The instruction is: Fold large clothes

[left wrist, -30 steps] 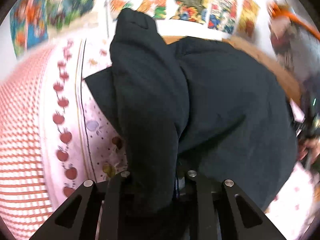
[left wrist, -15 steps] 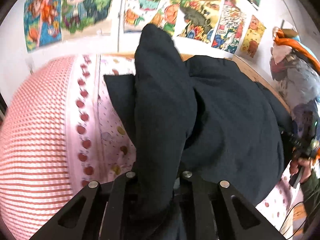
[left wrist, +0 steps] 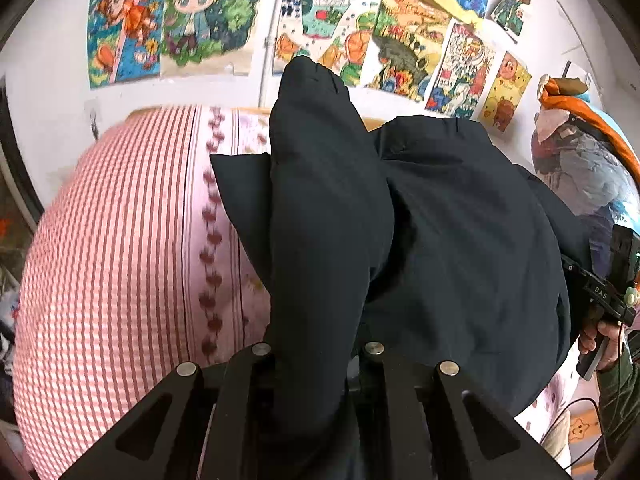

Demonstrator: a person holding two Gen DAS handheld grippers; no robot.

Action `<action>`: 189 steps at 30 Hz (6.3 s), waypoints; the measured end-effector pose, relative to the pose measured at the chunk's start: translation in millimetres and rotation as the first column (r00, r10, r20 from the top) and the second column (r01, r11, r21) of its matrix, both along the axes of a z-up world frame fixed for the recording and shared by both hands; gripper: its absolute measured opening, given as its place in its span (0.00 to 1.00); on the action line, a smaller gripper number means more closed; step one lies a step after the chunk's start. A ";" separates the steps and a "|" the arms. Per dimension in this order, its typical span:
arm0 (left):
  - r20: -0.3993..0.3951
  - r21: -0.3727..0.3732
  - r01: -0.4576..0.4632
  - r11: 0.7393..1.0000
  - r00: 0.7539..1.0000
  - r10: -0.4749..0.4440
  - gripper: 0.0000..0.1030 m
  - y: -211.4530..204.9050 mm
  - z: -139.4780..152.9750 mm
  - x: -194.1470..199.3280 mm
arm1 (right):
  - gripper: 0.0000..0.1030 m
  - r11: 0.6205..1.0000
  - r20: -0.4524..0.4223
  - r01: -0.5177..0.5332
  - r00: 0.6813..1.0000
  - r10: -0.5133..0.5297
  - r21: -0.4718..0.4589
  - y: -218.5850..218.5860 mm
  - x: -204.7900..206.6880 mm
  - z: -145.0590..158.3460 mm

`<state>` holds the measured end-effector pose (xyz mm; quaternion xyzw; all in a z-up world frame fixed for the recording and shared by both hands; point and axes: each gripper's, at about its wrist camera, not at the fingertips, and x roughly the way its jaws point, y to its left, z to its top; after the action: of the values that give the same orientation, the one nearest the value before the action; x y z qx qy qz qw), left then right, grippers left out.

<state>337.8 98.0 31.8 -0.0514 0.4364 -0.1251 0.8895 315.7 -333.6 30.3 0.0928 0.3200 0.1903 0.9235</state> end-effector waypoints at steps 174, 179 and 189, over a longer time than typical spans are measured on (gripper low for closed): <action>0.470 0.166 -0.329 0.930 0.855 0.218 1.00 -71.0 -4.6 -331.1 | 0.98 0.944 0.276 0.272 0.937 -0.215 -0.188 108.5 -312.3 -9.1; 0.471 0.166 -0.331 0.929 0.854 0.220 1.00 -70.9 -4.1 -331.3 | 0.98 0.944 0.275 0.271 0.937 -0.214 -0.187 108.1 -312.1 -9.1; 0.470 0.168 -0.331 0.929 0.855 0.220 1.00 -71.7 -4.5 -331.7 | 0.98 0.944 0.274 0.271 0.937 -0.215 -0.188 107.8 -311.8 -9.4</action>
<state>6.1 26.3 27.3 0.0251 0.2221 0.0504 0.9734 3.9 -225.9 20.9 0.0027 0.2065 0.0471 0.9773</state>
